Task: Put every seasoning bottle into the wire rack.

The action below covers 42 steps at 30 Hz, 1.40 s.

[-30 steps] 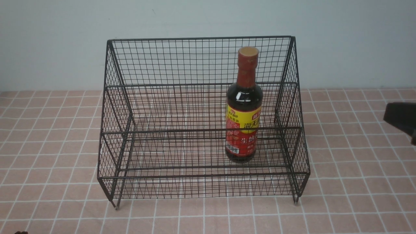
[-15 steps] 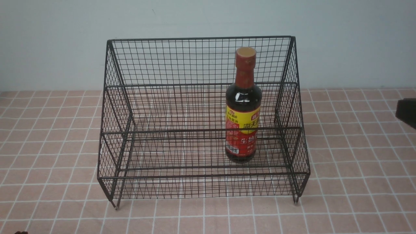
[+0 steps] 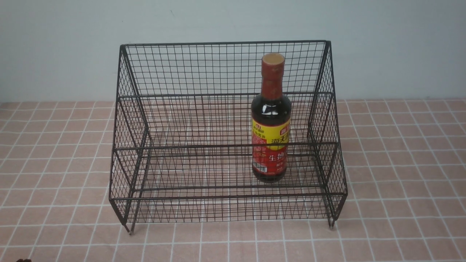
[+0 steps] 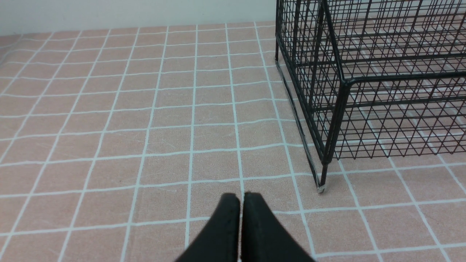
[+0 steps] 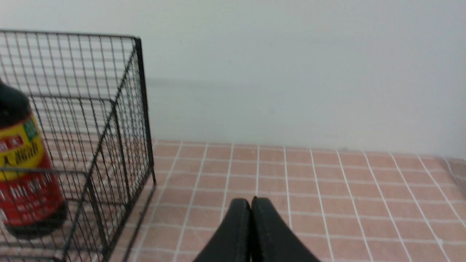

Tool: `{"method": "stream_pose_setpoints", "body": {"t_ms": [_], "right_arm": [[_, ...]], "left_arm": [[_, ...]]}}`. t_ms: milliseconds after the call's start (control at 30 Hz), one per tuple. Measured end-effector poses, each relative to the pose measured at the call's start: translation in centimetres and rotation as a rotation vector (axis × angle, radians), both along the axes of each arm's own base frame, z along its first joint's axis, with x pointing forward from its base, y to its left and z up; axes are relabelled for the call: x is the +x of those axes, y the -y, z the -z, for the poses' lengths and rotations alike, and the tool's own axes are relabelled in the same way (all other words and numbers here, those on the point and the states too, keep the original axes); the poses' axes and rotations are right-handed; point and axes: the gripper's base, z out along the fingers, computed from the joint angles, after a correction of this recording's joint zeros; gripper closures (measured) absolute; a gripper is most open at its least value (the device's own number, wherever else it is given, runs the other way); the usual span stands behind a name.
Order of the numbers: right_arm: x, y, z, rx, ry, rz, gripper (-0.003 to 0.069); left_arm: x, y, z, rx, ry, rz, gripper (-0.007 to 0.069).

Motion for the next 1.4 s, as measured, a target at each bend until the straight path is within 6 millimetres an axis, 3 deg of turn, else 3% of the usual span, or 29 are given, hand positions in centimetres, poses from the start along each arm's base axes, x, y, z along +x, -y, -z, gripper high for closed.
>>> {"method": "stream_pose_setpoints", "body": {"t_ms": [33,100,133,267,1400], "right_arm": [[-0.2,0.0,0.2,0.000,0.006,0.002,0.0671],[-0.8,0.2,2.7,-0.003,-0.018,0.017,0.0671],[-1.3,0.2,5.1,-0.006,-0.035,0.026,0.0671],[-2.1,0.3,9.5,0.003,-0.068,0.038,0.0671],[-2.3,0.3,9.4,0.029,-0.036,0.043,0.0671]], "left_arm": [[0.0,0.0,0.0,0.000,0.000,0.000,0.0631],[0.0,0.0,0.0,0.000,0.000,0.000,0.0631],[0.0,0.0,0.0,0.000,0.000,0.000,0.0631],[0.0,0.0,0.0,0.000,0.000,0.000,0.0631],[0.0,0.0,0.0,0.000,-0.001,0.000,0.0631]]}}
